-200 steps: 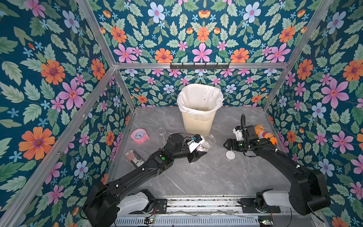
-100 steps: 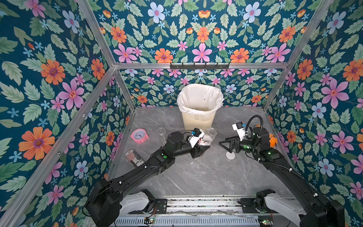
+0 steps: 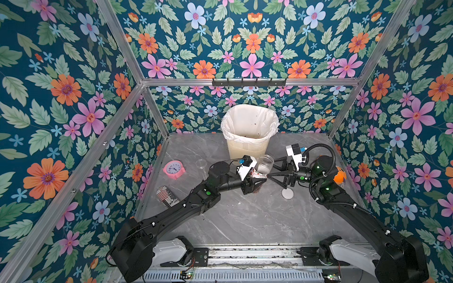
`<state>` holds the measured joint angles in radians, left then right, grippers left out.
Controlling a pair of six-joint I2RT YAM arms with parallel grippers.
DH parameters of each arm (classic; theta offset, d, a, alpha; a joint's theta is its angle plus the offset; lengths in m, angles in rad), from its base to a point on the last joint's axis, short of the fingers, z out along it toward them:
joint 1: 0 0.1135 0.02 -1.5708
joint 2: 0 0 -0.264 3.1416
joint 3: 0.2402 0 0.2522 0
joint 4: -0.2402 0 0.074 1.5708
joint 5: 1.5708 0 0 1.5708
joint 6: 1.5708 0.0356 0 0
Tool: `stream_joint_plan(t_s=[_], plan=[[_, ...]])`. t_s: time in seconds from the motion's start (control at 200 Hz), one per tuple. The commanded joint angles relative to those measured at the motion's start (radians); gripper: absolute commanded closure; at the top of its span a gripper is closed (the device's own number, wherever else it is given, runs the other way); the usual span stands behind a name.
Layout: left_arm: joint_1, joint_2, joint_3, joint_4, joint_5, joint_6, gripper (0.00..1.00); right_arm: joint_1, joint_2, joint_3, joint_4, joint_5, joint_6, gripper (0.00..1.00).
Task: Empty the moldy dried flower tea in the jars
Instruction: Pour the moldy dried flower tea into the trash bin.
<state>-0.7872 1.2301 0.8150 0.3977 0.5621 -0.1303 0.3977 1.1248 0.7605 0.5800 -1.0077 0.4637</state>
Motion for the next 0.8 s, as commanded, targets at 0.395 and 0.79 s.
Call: stream_joint_plan(t_s=[0.395, 0.79], plan=[[-0.036, 0.002, -0.029, 0.150, -0.294, 0.015, 0.47, 0.125, 0.062, 0.048, 0.018, 0.372, -0.038, 0.01], [-0.049, 0.005, -0.047, 0.196, -0.265, 0.031, 0.46, 0.152, 0.101, 0.062, 0.015, 0.413, -0.041, 0.11]])
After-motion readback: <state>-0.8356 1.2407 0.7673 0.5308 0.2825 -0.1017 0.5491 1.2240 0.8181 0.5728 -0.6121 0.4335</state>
